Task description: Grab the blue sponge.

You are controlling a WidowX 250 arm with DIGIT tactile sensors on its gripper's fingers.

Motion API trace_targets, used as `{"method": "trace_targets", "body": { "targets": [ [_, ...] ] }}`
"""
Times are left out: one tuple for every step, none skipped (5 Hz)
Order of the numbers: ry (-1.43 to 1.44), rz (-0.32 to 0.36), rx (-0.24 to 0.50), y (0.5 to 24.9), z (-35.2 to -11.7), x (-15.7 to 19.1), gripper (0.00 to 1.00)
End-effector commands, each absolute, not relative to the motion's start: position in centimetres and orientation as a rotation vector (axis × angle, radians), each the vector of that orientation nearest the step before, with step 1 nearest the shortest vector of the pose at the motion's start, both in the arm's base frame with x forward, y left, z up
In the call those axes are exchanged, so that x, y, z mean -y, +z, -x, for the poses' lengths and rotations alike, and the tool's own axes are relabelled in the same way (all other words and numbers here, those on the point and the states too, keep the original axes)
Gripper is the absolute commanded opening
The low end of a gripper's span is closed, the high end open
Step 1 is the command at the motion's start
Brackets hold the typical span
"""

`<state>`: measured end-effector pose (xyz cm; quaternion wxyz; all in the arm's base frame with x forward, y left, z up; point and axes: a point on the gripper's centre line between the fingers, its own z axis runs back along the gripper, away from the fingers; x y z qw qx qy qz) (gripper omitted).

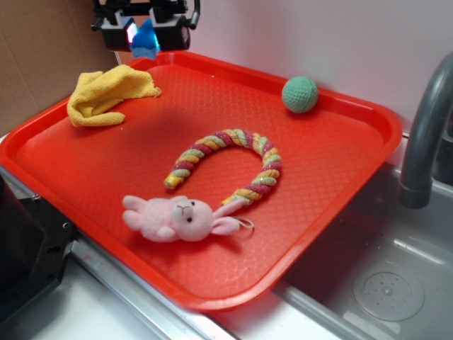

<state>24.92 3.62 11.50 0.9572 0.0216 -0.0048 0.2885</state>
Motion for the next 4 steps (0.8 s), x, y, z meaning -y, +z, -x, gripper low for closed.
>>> {"method": "trace_targets", "body": {
  "targets": [
    [0.439, -0.040, 0.041, 16.3, -20.8, -1.6, 0.00],
    [0.312, -0.052, 0.081, 17.2, -19.7, -0.1, 0.00],
    [0.230, -0.020, 0.118, 18.0, -19.2, 0.3, 0.00],
    [0.198, 0.053, 0.114, 18.7, -18.7, -0.2, 0.00]
  ]
}}
